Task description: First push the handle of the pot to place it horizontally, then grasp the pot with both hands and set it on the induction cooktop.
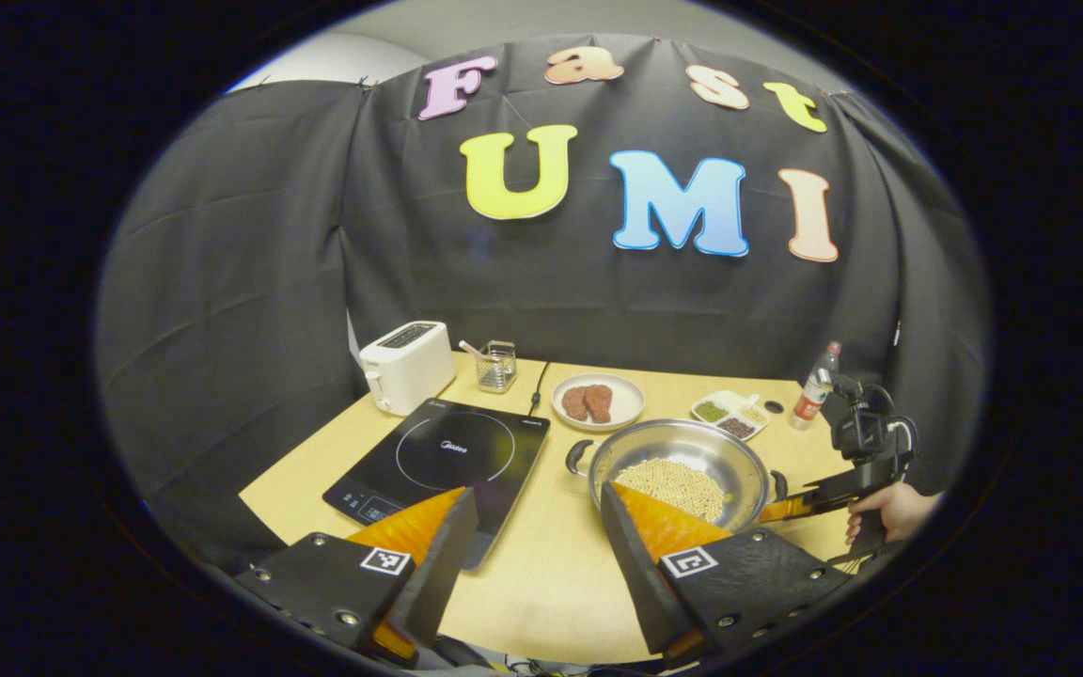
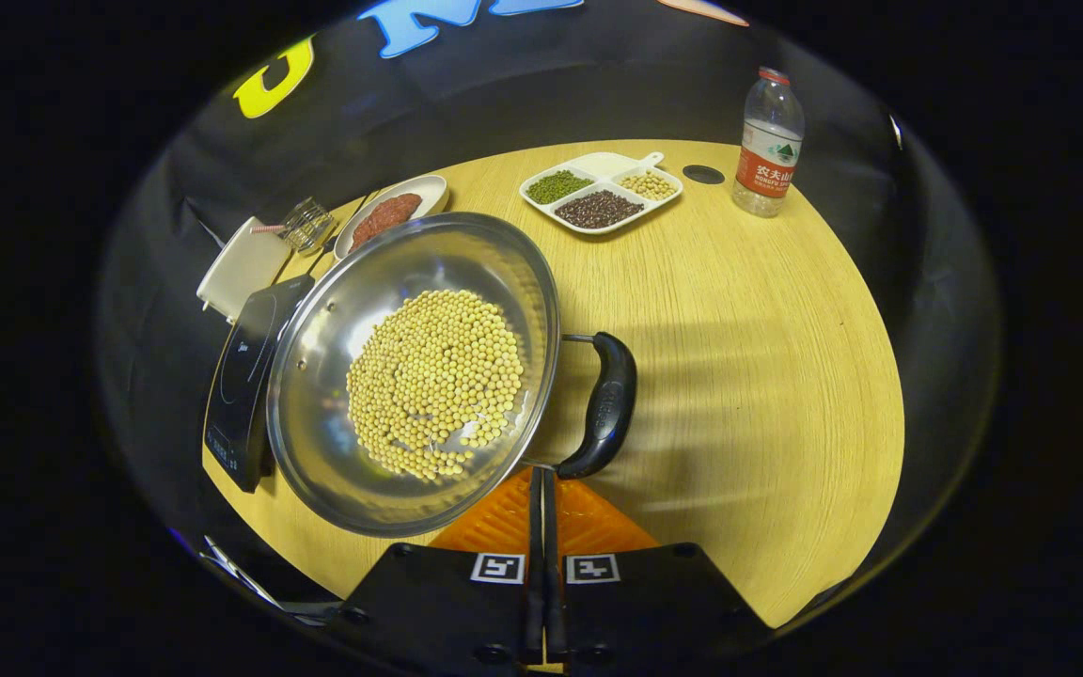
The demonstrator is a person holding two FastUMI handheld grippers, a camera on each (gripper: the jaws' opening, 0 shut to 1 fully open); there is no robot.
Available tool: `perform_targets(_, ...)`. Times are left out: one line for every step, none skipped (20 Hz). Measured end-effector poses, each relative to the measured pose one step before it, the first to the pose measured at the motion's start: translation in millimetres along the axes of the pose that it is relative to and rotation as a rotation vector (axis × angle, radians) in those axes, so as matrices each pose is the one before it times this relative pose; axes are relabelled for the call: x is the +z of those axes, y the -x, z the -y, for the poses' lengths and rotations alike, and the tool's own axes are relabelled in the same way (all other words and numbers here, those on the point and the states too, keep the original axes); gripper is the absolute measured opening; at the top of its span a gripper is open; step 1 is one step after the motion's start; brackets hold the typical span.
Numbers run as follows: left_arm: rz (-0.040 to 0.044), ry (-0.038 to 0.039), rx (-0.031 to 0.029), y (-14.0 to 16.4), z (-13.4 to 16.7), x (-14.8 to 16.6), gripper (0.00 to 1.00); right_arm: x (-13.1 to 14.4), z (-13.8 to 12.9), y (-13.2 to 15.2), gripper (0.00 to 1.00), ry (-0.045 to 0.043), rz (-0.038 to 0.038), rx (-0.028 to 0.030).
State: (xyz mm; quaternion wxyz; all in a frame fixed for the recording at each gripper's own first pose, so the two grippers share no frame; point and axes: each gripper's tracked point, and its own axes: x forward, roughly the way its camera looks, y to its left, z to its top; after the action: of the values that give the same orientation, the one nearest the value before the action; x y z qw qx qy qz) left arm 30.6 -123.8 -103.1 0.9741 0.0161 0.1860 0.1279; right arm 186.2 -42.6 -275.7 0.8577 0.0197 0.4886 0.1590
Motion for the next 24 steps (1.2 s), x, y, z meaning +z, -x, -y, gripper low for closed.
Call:
perform_targets(0.00284,-0.00009,0.00459,0.16,3.46,0.97,0.81,3.02,1.14,-0.91,0.02,-0.00581,0.00406,0.00373)
perform_targets(0.00314,-0.00531,0.00404,1.95,1.27,0.86,0.81,2.83,0.81,-1.07,0.02,-0.00476,0.00462,0.00420)
perform_targets(0.00402,-0.01165,0.00877,1.48,-0.64,0.83,0.81,2.42,0.56,-1.08,0.02,-0.01044,0.00004,0.00455)
perform_targets(0.00710,-0.00974,0.00678,-0.37,1.22,0.52,0.77,1.81,-0.03,0.07,0.02,-0.01400,0.00058,0.00619)
perform_targets(0.00743,-0.00392,-0.00381,-0.66,1.64,3.22,0.81,3.44,0.33,0.05,0.00,-0.01162,0.00628,0.00630)
perform_targets(0.00302,0.00045,-0.01024,-1.27,3.90,3.19,0.81,2.00,1.48,-0.16,0.00,-0.00886,0.00621,0.00088)
perform_targets(-0.00125,0.00418,-0.01013,-2.32,1.64,0.92,0.81,2.72,1.14,0.21,0.00,-0.00900,0.00660,0.00047)
perform_targets(-0.00211,0.00706,-0.00343,-2.34,-0.11,1.88,0.81,0.62,0.48,1.52,0.02,-0.00583,0.00371,0.00033)
perform_targets(0.00130,0.00900,-0.00184,-3.05,-1.63,2.04,0.81,0.57,1.02,1.27,0.02,-0.00164,0.00382,-0.00081)
perform_targets(0.00157,0.00862,0.00231,-1.88,-2.65,1.75,0.81,0.04,-1.32,1.77,0.02,0.00127,0.00641,0.00388)
perform_targets(0.00046,0.00986,0.00062,-1.70,-3.07,0.62,0.81,0.26,-0.73,2.89,0.02,0.00388,0.00652,0.00080)
perform_targets(-0.00342,0.01068,-0.00188,-2.64,-3.52,0.82,0.81,0.62,2.72,0.73,0.02,0.00377,0.01205,-0.01214)
perform_targets(-0.00614,0.01355,-0.00513,-4.11,-2.86,-1.36,0.81,2.00,3.10,3.98,0.03,0.00277,0.01751,-0.01241)
perform_targets(-0.00883,0.01620,-0.02459,-3.88,-1.73,-0.99,0.81,3.10,4.56,3.76,0.06,-0.00443,0.01869,-0.01615)
perform_targets(-0.01381,0.01596,-0.02975,-4.33,0.86,-1.16,0.81,2.79,2.97,4.29,0.11,-0.01758,0.00858,-0.01260)
perform_targets(-0.00780,0.00836,-0.01571,-3.04,-4.61,-1.05,0.81,2.49,0.88,6.07,0.11,-0.02514,0.01042,-0.00664)
perform_targets(-0.00068,0.00082,-0.00414,-3.75,-7.61,0.96,0.77,4.17,1.73,5.32,0.05,-0.02280,0.01472,-0.00634)
perform_targets(-0.00063,-0.00332,-0.00559,-3.44,-7.04,2.08,0.81,2.54,3.05,4.26,0.11,-0.02100,0.01286,-0.01205)
perform_targets(0.00103,-0.00313,-0.00981,-3.21,-5.31,1.33,0.81,3.02,1.40,5.76,0.37,-0.01933,0.01292,-0.01074)
perform_targets(0.00516,-0.00184,-0.00929,-2.40,-6.90,3.23,0.81,1.85,-0.92,5.24,0.37,-0.01603,0.01367,-0.00962)
perform_targets(0.00564,-0.00011,-0.00912,-3.97,-6.46,1.90,0.81,1.03,-0.43,5.53,0.68,-0.01116,0.01111,-0.01167)
perform_targets(0.00300,0.00224,-0.01400,-3.92,-6.62,2.60,0.81,-0.73,-1.05,3.15,0.72,-0.00591,0.01008,-0.01367)
perform_targets(0.00038,0.00333,-0.01625,-4.37,-6.09,0.11,0.81,-0.32,-2.12,5.01,0.89,-0.00217,0.01157,-0.01245)
perform_targets(-0.00045,0.00474,-0.01661,-5.06,-6.29,0.20,0.77,0.69,-2.72,5.13,0.82,0.00313,0.01488,-0.01519)
